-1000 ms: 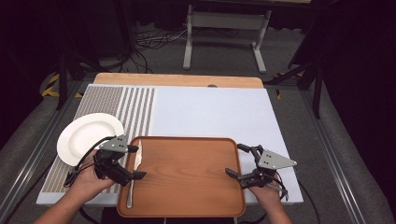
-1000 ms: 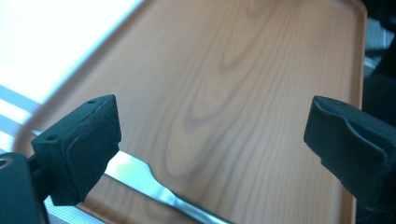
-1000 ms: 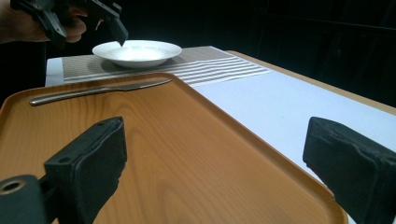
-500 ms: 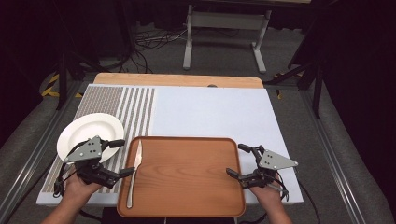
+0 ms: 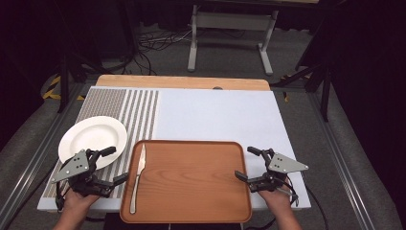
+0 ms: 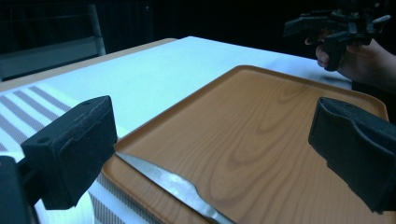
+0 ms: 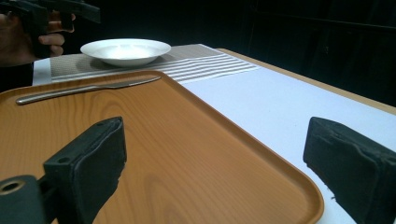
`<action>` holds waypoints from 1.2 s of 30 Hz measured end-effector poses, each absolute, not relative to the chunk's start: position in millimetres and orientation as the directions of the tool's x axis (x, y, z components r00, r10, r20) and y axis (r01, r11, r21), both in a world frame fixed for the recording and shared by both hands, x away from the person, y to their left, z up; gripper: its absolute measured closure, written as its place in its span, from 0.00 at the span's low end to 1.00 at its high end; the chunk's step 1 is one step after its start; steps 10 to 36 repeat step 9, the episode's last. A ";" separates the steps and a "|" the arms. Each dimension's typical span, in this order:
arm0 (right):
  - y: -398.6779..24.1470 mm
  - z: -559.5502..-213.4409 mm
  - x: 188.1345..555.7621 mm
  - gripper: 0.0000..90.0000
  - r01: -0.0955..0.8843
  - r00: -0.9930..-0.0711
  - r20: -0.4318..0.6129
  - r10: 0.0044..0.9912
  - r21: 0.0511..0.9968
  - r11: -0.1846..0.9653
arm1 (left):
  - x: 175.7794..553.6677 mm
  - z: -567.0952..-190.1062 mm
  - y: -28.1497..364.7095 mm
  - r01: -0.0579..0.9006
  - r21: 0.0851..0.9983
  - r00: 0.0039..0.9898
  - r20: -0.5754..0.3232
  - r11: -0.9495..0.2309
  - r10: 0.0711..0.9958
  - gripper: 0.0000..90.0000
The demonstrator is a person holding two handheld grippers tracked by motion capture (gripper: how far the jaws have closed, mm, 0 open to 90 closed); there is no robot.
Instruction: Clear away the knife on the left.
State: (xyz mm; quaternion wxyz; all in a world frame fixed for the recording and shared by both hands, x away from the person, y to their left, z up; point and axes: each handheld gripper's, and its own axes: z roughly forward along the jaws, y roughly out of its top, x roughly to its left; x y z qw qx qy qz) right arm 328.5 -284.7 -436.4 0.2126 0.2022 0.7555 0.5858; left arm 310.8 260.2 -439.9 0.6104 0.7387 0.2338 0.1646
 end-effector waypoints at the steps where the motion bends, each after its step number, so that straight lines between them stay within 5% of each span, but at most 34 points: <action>1: -284.8 -436.5 328.7 0.07 0.058 -0.828 -0.083 0.555 0.971 0.232 | 310.2 -442.1 261.8 0.152 0.978 0.832 -0.047 -0.146 0.553 0.02; 36: -286.5 -437.3 327.2 0.07 0.062 -0.825 -0.082 0.560 0.970 0.234 | 311.7 -452.0 265.7 0.190 0.963 0.828 -0.053 -0.189 0.559 0.02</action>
